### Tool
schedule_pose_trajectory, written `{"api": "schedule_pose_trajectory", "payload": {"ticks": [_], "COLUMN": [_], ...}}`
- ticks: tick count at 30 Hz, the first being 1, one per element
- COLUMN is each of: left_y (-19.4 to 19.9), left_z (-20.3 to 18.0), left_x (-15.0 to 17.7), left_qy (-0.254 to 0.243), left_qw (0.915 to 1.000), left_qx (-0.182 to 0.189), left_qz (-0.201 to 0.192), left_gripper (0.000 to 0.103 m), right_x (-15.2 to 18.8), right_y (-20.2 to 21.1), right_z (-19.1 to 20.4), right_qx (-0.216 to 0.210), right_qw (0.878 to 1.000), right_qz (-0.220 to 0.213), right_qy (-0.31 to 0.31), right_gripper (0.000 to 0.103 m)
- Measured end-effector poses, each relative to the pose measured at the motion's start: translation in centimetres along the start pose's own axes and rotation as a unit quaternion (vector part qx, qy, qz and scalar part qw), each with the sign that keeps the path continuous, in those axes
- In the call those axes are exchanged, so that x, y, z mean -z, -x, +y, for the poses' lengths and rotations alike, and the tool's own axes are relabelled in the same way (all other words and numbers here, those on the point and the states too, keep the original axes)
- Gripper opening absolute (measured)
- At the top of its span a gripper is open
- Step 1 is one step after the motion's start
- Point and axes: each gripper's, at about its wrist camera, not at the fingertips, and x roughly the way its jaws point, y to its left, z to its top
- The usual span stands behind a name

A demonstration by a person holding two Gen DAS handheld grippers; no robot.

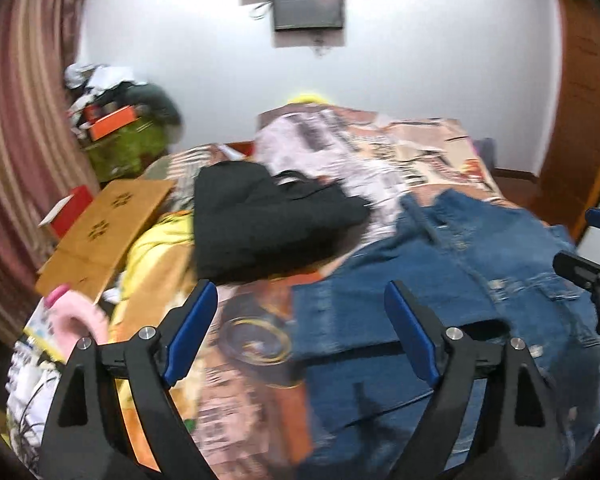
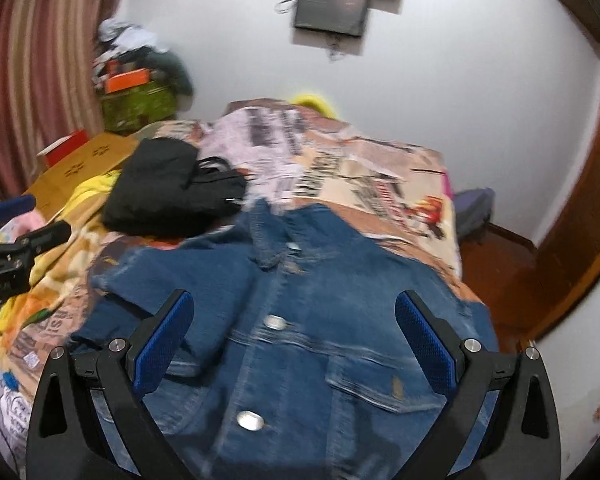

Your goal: Fold large clothes

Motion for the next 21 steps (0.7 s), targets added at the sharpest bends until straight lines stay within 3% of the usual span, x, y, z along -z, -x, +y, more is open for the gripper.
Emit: {"api": "schedule_pose_trajectory", "payload": {"ticks": [9, 15, 21], "left_y": [-2.2, -3.2, -4.1], "left_z": [5.3, 6.7, 7.9], "left_x": [4.1, 6.1, 7.5], "left_qy": [0.044, 0.065, 0.085], "left_qw": [0.9975, 0.9952, 0.9921], "left_qx": [-0.027, -0.024, -0.021], "left_qz": [0.048, 0.068, 0.089], "left_gripper": [0.087, 0.087, 0.087], "right_x": [-1.1, 0.2, 0.9], "right_y": [-4.6, -8.3, -11.5], "right_z": [7.6, 12.7, 15.1], "right_qx": [-0.060, -0.099, -0.105], "right_qw": [0.989, 0.965, 0.948], "right_qz": [0.046, 0.108, 0.159], "right_qy": [0.130, 0.217, 0.255], "right_gripper": [0.100, 0.099, 0.098]}}
